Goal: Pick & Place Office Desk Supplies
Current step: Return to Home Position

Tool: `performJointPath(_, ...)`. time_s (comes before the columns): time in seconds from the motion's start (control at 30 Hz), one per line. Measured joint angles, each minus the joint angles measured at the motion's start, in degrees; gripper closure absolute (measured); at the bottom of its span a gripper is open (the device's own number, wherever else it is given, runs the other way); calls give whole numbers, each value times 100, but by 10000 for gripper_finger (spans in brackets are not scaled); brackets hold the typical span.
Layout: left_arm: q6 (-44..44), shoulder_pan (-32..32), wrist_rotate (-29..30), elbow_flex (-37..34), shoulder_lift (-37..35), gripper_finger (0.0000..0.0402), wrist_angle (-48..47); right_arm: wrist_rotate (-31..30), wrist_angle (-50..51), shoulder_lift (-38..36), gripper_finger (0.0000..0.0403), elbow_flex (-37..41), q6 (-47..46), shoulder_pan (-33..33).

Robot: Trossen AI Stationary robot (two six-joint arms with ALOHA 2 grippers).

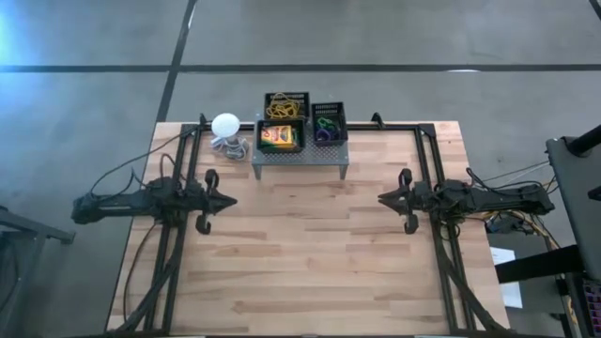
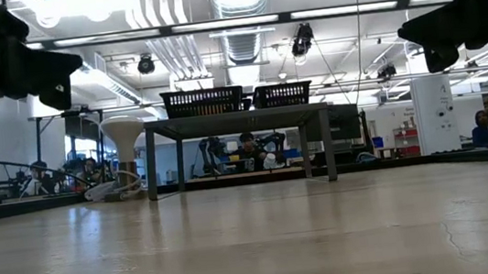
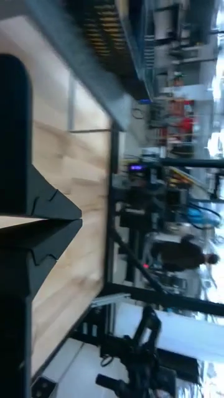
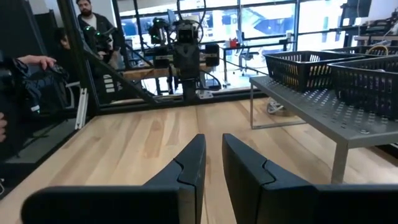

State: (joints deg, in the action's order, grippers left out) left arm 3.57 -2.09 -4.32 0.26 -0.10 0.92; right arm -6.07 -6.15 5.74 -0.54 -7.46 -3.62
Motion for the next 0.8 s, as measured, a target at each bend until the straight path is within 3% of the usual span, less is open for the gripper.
performJointPath(0.8,-207,-6,173,-7,70,386,58,0,2,2,351,0,2,2)
